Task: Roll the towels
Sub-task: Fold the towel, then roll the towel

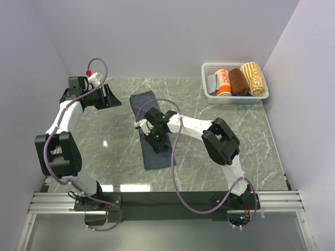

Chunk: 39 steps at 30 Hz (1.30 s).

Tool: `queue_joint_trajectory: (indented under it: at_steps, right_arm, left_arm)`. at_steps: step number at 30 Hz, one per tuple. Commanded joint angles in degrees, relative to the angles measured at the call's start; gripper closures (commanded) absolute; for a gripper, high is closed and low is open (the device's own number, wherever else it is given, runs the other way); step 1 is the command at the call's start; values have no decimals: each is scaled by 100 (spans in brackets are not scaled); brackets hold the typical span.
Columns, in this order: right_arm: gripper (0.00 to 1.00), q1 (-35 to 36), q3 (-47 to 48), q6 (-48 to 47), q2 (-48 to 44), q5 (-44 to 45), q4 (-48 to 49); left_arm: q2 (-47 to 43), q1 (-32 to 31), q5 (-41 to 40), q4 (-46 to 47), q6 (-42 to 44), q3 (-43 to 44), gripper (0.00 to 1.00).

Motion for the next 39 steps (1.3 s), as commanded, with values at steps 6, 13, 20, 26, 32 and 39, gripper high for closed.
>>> queue_joint_trajectory:
  at_steps: [6, 13, 20, 26, 32, 39]
  right_arm:
    - [75, -680, 212, 78, -269, 472, 309]
    - [72, -1181, 799, 341, -6, 666, 196]
    - [65, -1664, 1205, 746, 21, -353, -86]
    - [64, -1832, 1232, 817, 100, -1055, -367]
    - [64, -1858, 986, 896, -23, -1242, -333]
    - [64, -2077, 783, 992, -50, -1303, -315]
  left_arm:
    - [-615, 10, 94, 16, 604, -326, 36]
    - [-975, -244, -11, -212, 1867, -607, 37]
    - [-1731, -1983, -706, -1452, 4444, -1432, 45]
    - [-2083, -3934, -1610, -1066, 4481, -2241, 49]
    - [-1838, -5350, -2340, -399, 4156, -2672, 48]
    - [-1152, -5826, -2745, 147, 3997, -2866, 50]
